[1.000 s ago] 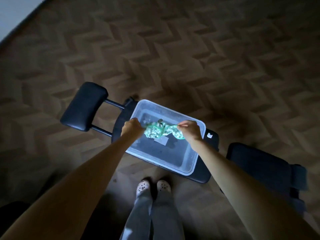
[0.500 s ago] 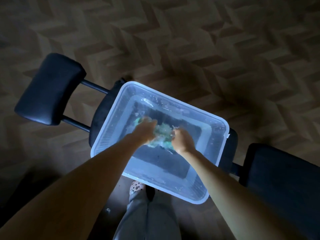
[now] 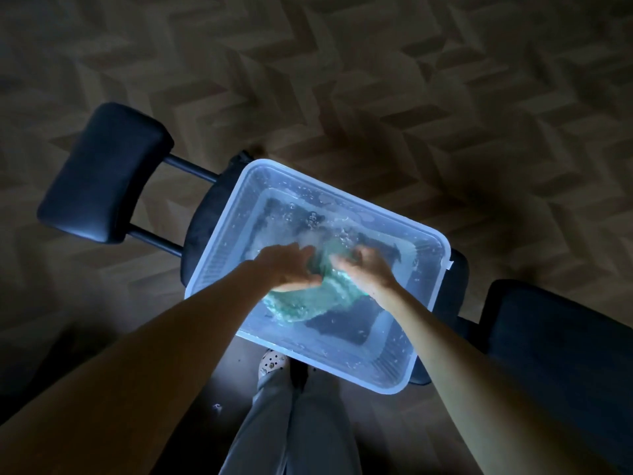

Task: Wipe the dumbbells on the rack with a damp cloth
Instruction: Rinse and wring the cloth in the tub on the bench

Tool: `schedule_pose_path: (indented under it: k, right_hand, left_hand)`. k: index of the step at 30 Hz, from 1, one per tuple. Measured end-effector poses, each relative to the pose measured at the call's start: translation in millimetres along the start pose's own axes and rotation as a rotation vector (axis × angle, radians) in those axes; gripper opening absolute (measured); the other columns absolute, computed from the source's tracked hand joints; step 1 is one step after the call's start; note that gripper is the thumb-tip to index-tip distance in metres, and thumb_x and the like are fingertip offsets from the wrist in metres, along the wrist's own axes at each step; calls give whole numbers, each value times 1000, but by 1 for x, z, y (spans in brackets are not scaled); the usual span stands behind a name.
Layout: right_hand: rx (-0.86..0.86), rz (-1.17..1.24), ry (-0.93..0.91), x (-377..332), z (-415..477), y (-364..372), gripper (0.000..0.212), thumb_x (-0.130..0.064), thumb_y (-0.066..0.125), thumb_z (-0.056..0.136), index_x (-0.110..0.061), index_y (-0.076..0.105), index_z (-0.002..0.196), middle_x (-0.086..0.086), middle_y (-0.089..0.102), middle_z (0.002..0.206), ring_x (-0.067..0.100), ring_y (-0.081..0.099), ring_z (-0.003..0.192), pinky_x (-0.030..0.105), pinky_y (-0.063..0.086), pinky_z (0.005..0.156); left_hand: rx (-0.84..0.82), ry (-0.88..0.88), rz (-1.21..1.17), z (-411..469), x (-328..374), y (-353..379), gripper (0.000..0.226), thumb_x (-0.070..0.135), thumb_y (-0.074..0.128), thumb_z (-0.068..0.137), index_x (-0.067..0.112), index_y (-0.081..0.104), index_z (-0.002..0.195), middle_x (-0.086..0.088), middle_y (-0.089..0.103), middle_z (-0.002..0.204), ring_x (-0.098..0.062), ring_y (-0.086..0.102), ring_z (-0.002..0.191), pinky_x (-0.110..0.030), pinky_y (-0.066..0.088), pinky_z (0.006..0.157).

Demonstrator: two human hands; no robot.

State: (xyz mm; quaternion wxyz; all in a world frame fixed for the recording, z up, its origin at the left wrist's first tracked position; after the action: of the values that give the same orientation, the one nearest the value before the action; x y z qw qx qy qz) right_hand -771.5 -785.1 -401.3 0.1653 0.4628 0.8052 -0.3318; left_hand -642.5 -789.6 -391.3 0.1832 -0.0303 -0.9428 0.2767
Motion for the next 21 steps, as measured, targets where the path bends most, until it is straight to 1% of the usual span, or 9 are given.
schedule_pose_path:
  k: [3,5,7,9,11,13,15,17,21]
  right_hand:
    - [-364,-177,34,10,-14,32,16,-10,71,79,-8,60,90,4,59,81,15,55,74,26,46,66]
    - [-411,-511,33,17,-15,40,20,-3,59,84,-10,46,72,5,51,80,19,53,78,22,40,58]
    - [-247,-701,-19,11,-9,33,25,0,48,87,-7,37,65,12,55,87,28,57,89,27,42,62]
    - [13,-588,-42,-1,-6,12,19,4,43,85,-4,42,68,17,56,90,32,58,93,33,45,71]
    - [200,-449,-54,-13,-8,-7,11,2,44,85,-1,54,85,20,60,97,34,58,99,35,44,76]
    - [284,-405,-78,-23,-11,-18,23,-3,46,87,-1,56,107,20,63,107,35,58,105,35,44,82]
    - [303,-455,-143,-37,-18,-23,28,-8,48,87,-5,53,114,18,65,108,36,59,105,34,44,82]
    - [164,-528,-195,-43,-20,-15,34,-13,52,88,-9,50,122,17,64,114,36,57,109,34,43,85]
    - [-336,-731,-197,-23,-33,30,63,-13,58,86,-18,36,144,9,46,144,26,47,127,26,39,98]
  left_hand:
    - [-83,-54,184,-1,-8,16,36,38,46,94,16,55,120,-8,59,122,-24,56,108,-27,40,84]
    - [-38,-125,241,-2,-14,20,33,16,41,96,7,53,126,-12,53,132,-27,52,120,-31,42,96]
    - [80,-204,150,-3,-18,15,38,0,36,94,3,44,131,-15,47,135,-30,50,122,-33,42,98]
    - [233,-252,-19,-8,-18,-1,42,-4,33,93,6,36,134,-16,43,134,-32,50,119,-36,41,95]
    - [320,-269,-102,-14,-18,-16,46,-2,32,92,13,31,136,-15,40,134,-35,49,117,-39,39,92]
    - [409,-256,-134,-22,-18,-32,42,0,34,91,16,33,130,-16,49,126,-38,54,106,-38,40,81]
    - [456,-190,-172,-29,-12,-44,26,6,36,93,15,37,118,-18,58,111,-37,59,93,-36,38,70]
    - [354,-87,-181,-30,-1,-36,15,14,41,94,14,39,109,-18,60,107,-33,57,87,-32,36,67]
    - [-67,-42,45,-25,6,15,61,36,70,79,12,40,127,-10,53,123,-27,54,111,-31,42,86]
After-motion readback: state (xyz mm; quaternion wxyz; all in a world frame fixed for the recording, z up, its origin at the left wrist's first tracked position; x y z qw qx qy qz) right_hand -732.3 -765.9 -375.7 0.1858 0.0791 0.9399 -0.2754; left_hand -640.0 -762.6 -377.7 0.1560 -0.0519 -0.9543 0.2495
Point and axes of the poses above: each hand's wrist, its own z-axis towards the middle knuckle, its own y-axis out of the palm, x = y × z, the point moved 9 cm from there along z, towards the middle knuckle
